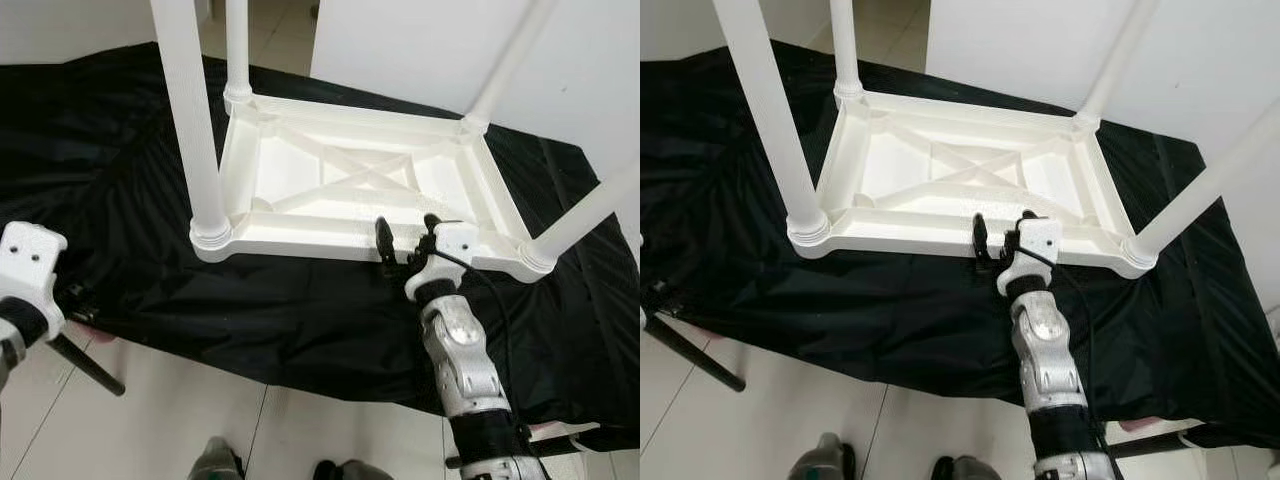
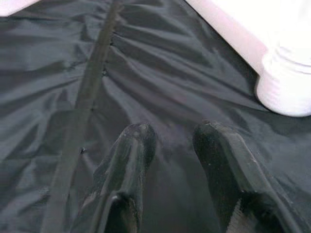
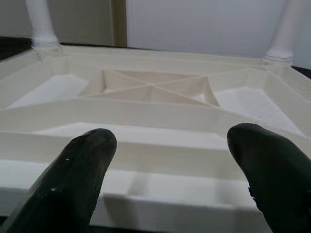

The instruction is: Building children table

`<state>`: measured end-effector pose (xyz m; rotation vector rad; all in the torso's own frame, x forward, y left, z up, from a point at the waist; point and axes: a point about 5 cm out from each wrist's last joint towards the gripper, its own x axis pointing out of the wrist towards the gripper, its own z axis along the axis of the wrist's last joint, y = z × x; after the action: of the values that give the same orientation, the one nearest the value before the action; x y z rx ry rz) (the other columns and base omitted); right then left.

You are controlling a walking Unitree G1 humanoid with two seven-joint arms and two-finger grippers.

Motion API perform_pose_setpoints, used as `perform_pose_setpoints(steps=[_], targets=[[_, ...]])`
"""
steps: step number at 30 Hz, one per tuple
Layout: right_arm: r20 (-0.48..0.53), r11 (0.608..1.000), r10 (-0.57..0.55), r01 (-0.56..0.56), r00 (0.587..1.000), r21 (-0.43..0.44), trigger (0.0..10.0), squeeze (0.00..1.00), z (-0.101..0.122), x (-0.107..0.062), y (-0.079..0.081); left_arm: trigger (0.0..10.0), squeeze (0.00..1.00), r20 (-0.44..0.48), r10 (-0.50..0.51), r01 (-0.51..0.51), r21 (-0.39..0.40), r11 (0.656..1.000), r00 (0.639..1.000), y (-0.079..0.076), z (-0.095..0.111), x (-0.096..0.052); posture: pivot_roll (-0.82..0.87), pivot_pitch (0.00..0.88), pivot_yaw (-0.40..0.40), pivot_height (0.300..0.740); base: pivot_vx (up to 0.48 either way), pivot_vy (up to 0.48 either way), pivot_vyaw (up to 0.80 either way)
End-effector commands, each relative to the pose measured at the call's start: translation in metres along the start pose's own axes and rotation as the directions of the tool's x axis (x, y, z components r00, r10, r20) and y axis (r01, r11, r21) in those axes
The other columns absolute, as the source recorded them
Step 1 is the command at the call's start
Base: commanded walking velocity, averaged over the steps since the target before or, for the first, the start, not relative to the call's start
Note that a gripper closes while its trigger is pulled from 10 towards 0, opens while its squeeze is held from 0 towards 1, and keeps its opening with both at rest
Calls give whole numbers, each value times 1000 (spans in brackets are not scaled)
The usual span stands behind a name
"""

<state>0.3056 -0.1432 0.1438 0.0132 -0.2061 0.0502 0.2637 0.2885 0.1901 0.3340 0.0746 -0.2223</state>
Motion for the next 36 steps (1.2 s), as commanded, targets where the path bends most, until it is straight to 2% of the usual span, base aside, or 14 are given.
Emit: perform_pose_setpoints(steps=[1,6,7,9,10,13,14,15,16,18,23,25,31,36], targets=[[-28,999,-36,36,999,-13,10000,0,-4,-3,-2,10000,0,-11,64,-64,8,998,998,0,-5,7,216,82,-96,740,0,0,0],[-53,989,-140,138,989,-46,10000,0,-8,-6,-13,10000,0,20,82,-81,-21,996,996,-6,-2,41,185,68,-86,740,0,0,0],[-53,989,-140,138,989,-46,10000,0,-8,-6,-13,10000,0,20,82,-81,-21,996,996,-6,-2,41,185,68,-86,740,0,0,0],[-65,983,-178,174,982,-62,10000,0,-9,-7,-19,10000,0,36,86,-85,-23,996,996,-9,0,56,173,64,-82,740,0,0,0],[-65,983,-178,174,982,-62,10000,0,-9,-7,-19,10000,0,36,86,-85,-23,996,996,-9,0,56,173,64,-82,740,0,0,0],[-83,974,-221,214,972,-77,10000,0,-11,-9,-24,10000,0,57,88,-88,-17,996,994,-13,5,73,168,64,-81,740,0,0,0],[-83,974,-221,214,972,-77,10000,0,-11,-9,-24,10000,0,57,88,-88,-17,996,994,-13,5,73,168,64,-81,740,0,0,0],[-94,968,-244,237,965,-86,10000,0,-12,-12,-26,10000,0,70,84,-84,-15,996,994,-15,9,81,163,64,-78,740,0,0,0],[-94,968,-244,237,965,-86,10000,0,-12,-12,-26,10000,0,70,84,-84,-15,996,994,-15,9,81,163,64,-78,740,0,0,0],[-128,959,-278,266,952,-100,10000,0,-18,-18,-28,10000,0,96,72,-72,-6,997,993,-21,17,97,154,64,-71,740,0,0,0],[-140,957,-285,272,948,-104,10000,0,-20,-20,-28,10000,0,106,63,-62,-5,998,992,-24,20,101,153,63,-71,740,0,0,0],[-173,954,-296,281,939,-105,10000,0,-26,-27,-27,10000,0,135,38,-39,0,999,990,-33,30,112,146,66,-63,740,0,0,0],[-201,948,-316,300,927,-107,10000,0,-30,-35,-26,10000,0,173,-15,13,13,1000,985,-48,41,125,137,65,-59,740,0,0,0],[-235,918,-396,376,888,-127,10000,0,-34,-42,-35,10000,0,230,-68,65,21,998,971,-65,60,138,132,63,-52,740,0,0,0]])
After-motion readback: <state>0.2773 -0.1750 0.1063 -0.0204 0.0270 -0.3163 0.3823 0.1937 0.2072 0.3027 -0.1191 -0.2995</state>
